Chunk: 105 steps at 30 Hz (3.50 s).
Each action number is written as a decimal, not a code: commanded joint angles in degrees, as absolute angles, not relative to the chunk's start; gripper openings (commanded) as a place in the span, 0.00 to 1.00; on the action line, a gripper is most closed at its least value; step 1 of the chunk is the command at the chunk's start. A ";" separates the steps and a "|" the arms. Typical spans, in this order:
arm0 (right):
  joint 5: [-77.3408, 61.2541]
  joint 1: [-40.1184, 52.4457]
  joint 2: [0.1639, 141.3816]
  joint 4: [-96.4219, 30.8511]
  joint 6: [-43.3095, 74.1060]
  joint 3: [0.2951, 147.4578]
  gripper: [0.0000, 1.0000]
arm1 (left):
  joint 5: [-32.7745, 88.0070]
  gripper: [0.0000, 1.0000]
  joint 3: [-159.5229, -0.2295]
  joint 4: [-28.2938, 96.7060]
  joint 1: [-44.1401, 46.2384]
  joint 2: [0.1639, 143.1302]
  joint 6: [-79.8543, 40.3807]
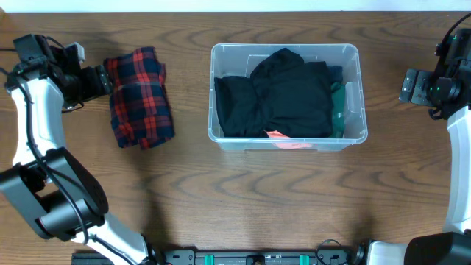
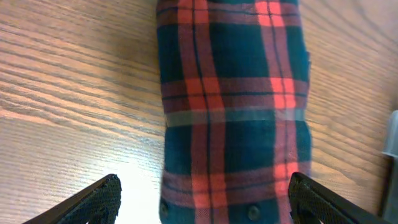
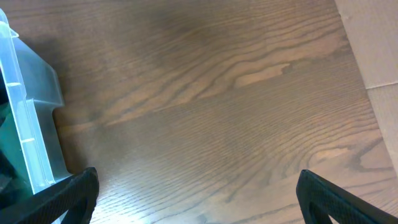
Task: Pack container
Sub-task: 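Grasp the taped red plaid shirt's top edge with the left gripper, then lift the plaid shirt and swing it right over the container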
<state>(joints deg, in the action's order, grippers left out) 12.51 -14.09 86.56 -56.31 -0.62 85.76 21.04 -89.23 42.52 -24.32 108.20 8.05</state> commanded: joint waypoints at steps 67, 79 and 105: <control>13.28 -14.20 86.63 -56.38 -0.03 86.13 0.99 | 26.35 0.80 -85.65 36.07 -24.03 128.70 17.34; 13.28 -14.20 86.63 -56.38 -0.03 86.13 0.99 | 26.35 0.34 -85.41 37.12 -24.08 128.66 17.30; 13.28 -14.20 86.63 -56.38 -0.03 86.13 0.99 | 26.57 0.06 -87.74 36.77 -20.12 102.08 13.80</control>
<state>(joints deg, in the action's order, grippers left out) 12.51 -14.09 86.56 -56.31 -0.62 85.76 25.89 -87.11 37.30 -22.48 107.55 13.34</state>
